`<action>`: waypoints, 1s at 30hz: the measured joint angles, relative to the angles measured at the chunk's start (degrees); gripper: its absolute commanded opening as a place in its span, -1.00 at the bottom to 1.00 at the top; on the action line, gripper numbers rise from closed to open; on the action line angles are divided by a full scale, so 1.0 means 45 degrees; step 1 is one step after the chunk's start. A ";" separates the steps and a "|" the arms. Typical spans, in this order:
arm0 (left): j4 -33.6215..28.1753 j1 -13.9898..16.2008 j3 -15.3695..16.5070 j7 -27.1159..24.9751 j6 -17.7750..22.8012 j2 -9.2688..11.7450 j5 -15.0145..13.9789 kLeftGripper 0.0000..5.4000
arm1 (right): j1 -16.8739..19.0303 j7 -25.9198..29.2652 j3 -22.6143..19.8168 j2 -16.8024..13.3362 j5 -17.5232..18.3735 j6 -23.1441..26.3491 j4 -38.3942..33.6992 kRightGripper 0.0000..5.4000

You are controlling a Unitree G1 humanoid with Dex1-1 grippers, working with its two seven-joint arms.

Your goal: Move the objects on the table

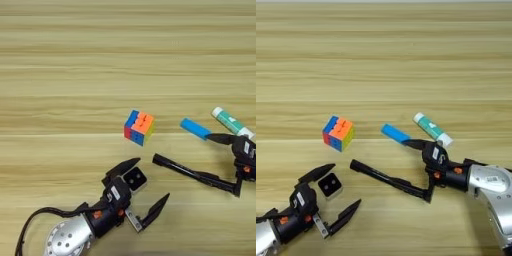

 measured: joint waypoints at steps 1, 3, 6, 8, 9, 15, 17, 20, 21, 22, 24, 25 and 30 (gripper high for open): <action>0.0030 -0.0001 0.0009 0.0006 0.0000 0.0001 0.0012 1.00 | 0.0000 -0.0024 -0.0003 0.0002 -0.0001 0.0000 0.0000 0.99; 0.0061 -0.0002 0.0011 0.0007 0.0001 0.0001 0.0042 1.00 | 0.0000 -0.0163 -0.0016 0.0008 -0.0001 -0.0001 0.0000 0.99; 0.0129 -0.0007 0.0024 0.0040 0.0031 0.0002 0.0075 1.00 | 0.0000 -0.0216 -0.0028 0.0010 -0.0001 -0.0001 0.0000 0.99; 0.0188 -0.0026 0.0089 0.0191 0.0220 -0.0007 0.0173 1.00 | -0.0001 -0.0252 -0.0032 0.0015 -0.0002 -0.0001 -0.0001 0.99; 0.0224 -0.0051 0.0131 0.0228 0.0290 -0.0007 0.0190 1.00 | -0.0001 -0.0259 -0.0035 0.0018 -0.0001 -0.0001 -0.0001 0.99; 0.0296 -0.0166 0.0199 0.0426 0.0436 -0.0038 0.0280 1.00 | -0.0001 -0.0277 -0.0038 0.0025 0.0000 -0.0001 -0.0009 0.99; 0.0329 -0.0184 0.0210 0.0482 0.0490 -0.0042 0.0343 1.00 | -0.0001 -0.0282 -0.0041 0.0025 0.0000 -0.0001 -0.0013 0.99; 0.0447 -0.0280 0.0286 0.0632 0.0584 -0.0065 0.0509 1.00 | -0.0001 -0.0323 -0.0041 0.0025 0.0000 -0.0001 -0.0015 0.99; 0.0494 -0.0315 0.0325 0.0703 0.0595 -0.0080 0.0512 1.00 | -0.0001 -0.0337 -0.0041 0.0025 0.0000 -0.0001 -0.0015 0.99; 0.0533 -0.0349 0.0342 0.0715 0.0629 -0.0096 0.0517 1.00 | -0.0001 -0.0342 -0.0041 0.0025 0.0000 -0.0001 -0.0015 0.99; 0.0575 -0.0420 0.0342 0.0720 0.0736 -0.0149 0.0526 1.00 | -0.0001 -0.0348 -0.0041 0.0025 0.0001 0.0000 -0.0015 0.99; 0.0585 -0.0435 0.0338 0.0719 0.0773 -0.0161 0.0529 1.00 | -0.0001 -0.0352 -0.0041 0.0025 0.0001 0.0000 -0.0017 0.99; 0.0681 -0.0450 0.0335 0.0728 0.1017 -0.0163 0.0564 1.00 | -0.0001 -0.0451 -0.0043 0.0025 0.0001 -0.0001 -0.0018 0.99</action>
